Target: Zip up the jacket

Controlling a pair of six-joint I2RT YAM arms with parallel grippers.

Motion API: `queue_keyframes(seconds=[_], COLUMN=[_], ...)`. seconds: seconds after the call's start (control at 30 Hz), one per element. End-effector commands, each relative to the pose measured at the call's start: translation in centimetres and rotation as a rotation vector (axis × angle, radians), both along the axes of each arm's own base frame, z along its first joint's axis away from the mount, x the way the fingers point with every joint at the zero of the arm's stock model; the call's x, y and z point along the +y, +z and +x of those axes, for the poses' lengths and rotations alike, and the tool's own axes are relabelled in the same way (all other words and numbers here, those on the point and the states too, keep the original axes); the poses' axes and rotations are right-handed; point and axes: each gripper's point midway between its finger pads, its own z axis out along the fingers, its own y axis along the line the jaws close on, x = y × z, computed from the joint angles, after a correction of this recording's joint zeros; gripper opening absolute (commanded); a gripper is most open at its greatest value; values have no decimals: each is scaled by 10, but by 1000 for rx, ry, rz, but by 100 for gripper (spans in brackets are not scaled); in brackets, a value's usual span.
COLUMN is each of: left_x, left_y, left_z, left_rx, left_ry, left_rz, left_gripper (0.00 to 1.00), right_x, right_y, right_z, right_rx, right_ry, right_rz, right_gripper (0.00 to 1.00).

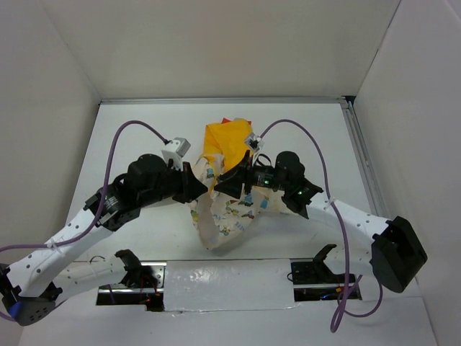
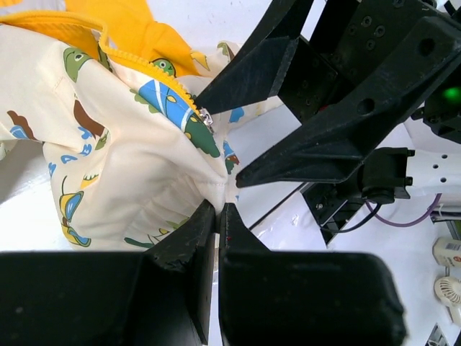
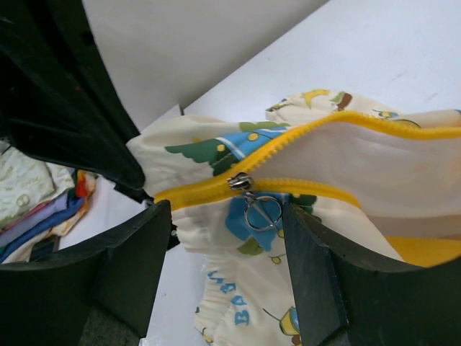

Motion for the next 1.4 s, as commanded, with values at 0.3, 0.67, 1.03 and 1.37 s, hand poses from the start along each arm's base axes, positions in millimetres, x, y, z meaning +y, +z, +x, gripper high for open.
queue_keyframes(seconds=[0.3, 0.67, 1.03, 1.37], left_x=[2, 1, 3, 2], left_y=[43, 37, 33, 31], left_z=[7, 6, 4, 4], left_rx=[-128, -111, -98, -90], left_ry=[19, 23, 26, 29], left_rz=[-91, -94, -94, -95], left_gripper=[0, 0, 0, 0], right_x=[9, 17, 20, 24], right_y=[12, 12, 6, 21], right_z=[-8, 4, 17, 7], right_rx=[0, 52, 23, -45], right_ry=[121, 123, 83, 137], right_rz=[75, 63, 9, 44], right_gripper=[69, 71, 71, 44])
